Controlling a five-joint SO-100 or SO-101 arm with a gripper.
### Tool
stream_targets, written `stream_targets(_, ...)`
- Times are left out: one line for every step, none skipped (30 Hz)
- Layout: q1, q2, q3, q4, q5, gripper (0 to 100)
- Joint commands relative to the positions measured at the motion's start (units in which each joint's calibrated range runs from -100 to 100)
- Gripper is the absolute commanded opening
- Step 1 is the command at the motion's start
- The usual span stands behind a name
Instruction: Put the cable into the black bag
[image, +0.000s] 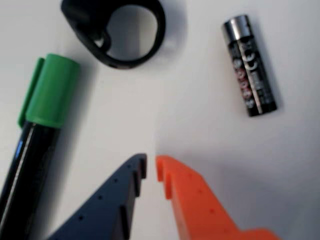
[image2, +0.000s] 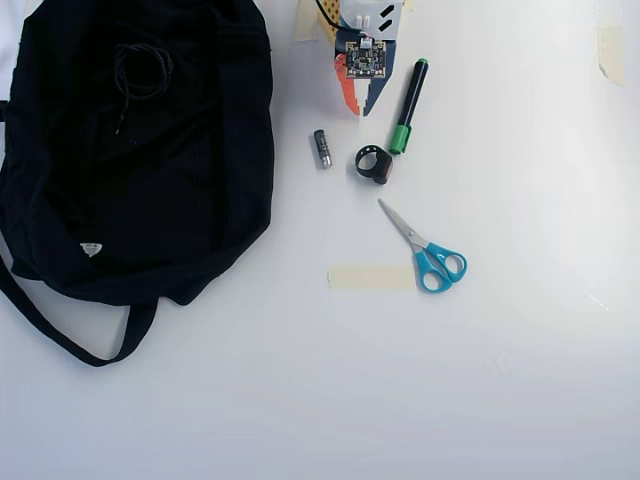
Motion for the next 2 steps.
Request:
stream_targets(0.2,-1.0,1.5,2.8,-0.1,2)
stream_targets(0.2,-1.0,1.5,2.8,-0.1,2)
